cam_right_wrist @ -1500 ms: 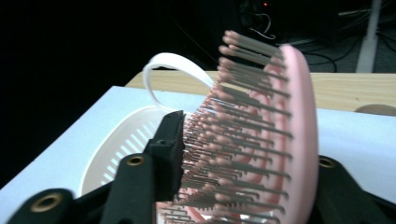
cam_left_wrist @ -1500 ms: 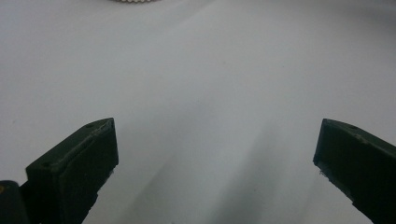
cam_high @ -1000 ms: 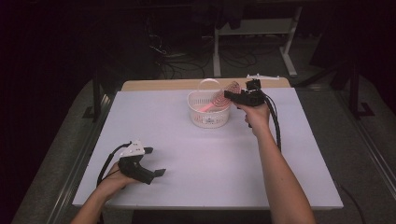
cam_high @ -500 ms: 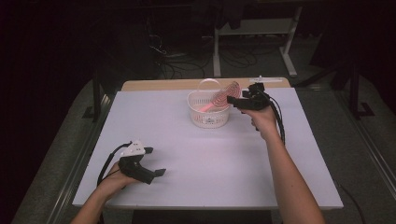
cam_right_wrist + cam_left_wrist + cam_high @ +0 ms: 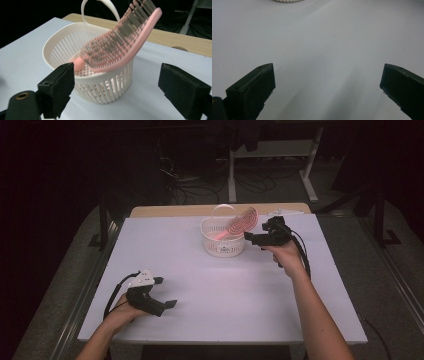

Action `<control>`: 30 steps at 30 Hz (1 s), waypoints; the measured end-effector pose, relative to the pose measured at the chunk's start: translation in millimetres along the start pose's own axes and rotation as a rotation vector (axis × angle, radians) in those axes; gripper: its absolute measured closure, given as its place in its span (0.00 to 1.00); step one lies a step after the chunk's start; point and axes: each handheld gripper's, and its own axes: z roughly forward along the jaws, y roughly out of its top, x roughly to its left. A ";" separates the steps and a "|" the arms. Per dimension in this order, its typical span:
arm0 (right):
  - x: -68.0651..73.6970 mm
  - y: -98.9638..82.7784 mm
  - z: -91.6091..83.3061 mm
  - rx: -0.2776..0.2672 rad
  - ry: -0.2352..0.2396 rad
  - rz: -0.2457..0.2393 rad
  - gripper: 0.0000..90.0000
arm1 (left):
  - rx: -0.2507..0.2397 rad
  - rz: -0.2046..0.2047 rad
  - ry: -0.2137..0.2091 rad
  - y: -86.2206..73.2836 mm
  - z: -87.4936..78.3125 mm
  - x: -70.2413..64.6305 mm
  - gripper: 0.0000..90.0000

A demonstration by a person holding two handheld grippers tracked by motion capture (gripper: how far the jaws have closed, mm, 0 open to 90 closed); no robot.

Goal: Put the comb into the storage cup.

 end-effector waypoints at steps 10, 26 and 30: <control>6.4 -19.4 -11.7 0.024 0.016 -0.040 0.00 | -0.003 -0.010 0.006 -0.3 -1.5 1.5 0.00; 26.7 -46.8 -33.4 0.024 0.028 -0.110 0.00 | -0.019 -0.030 0.002 1.6 -9.0 4.1 0.00; 32.1 -56.1 -38.0 0.034 0.038 -0.124 0.00 | -0.020 -0.028 0.002 1.8 -9.8 4.7 0.00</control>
